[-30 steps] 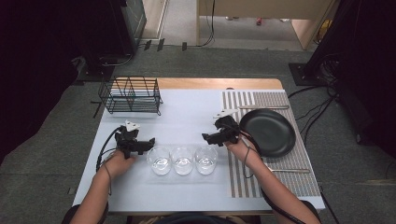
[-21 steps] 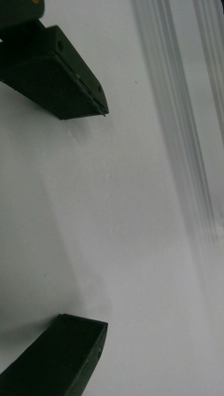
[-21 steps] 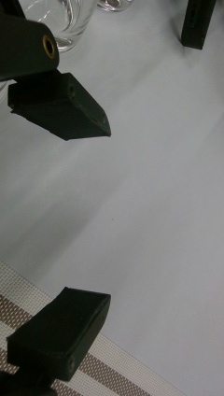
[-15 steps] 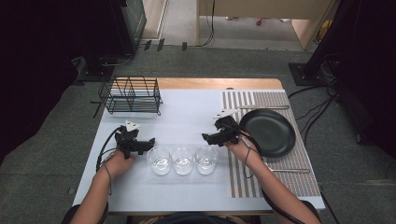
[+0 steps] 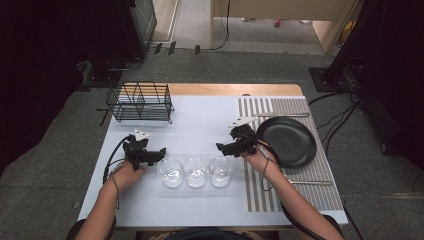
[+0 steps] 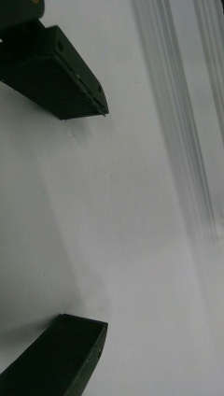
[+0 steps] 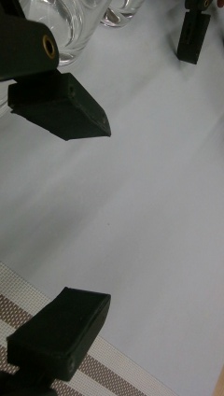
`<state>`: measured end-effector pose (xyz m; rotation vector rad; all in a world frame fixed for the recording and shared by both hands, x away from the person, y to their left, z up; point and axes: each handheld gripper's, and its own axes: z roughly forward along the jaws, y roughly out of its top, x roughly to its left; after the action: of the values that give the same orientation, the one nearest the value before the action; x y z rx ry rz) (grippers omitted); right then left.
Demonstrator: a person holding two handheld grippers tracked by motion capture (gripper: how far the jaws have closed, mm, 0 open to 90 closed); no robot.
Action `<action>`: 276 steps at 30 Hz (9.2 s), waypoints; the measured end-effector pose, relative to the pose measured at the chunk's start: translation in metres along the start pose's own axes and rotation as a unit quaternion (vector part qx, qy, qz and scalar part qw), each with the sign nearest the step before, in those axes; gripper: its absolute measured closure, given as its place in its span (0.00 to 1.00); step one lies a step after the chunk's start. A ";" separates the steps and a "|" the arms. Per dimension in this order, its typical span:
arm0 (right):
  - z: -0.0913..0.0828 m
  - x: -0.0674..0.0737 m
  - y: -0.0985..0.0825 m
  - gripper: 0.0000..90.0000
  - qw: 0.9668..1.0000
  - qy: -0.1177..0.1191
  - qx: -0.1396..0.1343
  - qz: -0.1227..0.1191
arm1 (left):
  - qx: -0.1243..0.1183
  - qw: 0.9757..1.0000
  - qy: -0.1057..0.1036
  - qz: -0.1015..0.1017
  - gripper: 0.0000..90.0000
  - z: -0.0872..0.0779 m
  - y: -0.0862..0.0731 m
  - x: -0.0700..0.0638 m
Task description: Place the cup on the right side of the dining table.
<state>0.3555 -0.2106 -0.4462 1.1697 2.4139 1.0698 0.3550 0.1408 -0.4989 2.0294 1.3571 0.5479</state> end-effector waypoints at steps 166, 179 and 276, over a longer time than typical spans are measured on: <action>-0.005 0.056 -0.015 0.05 0.954 0.209 0.068 -0.206 | 0.000 1.000 0.000 0.000 0.00 0.000 0.000 0.000; -0.003 0.057 -0.019 0.08 0.951 0.207 0.078 -0.217 | 0.001 1.000 0.000 0.000 0.00 0.000 0.000 0.000; -0.011 0.048 -0.011 0.22 0.966 0.169 0.050 -0.191 | 0.001 1.000 0.000 0.000 0.00 0.000 0.000 0.000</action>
<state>0.3127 -0.1846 -0.4419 0.5342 2.8246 1.0979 0.3551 0.1408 -0.4987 2.0313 1.3575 0.5475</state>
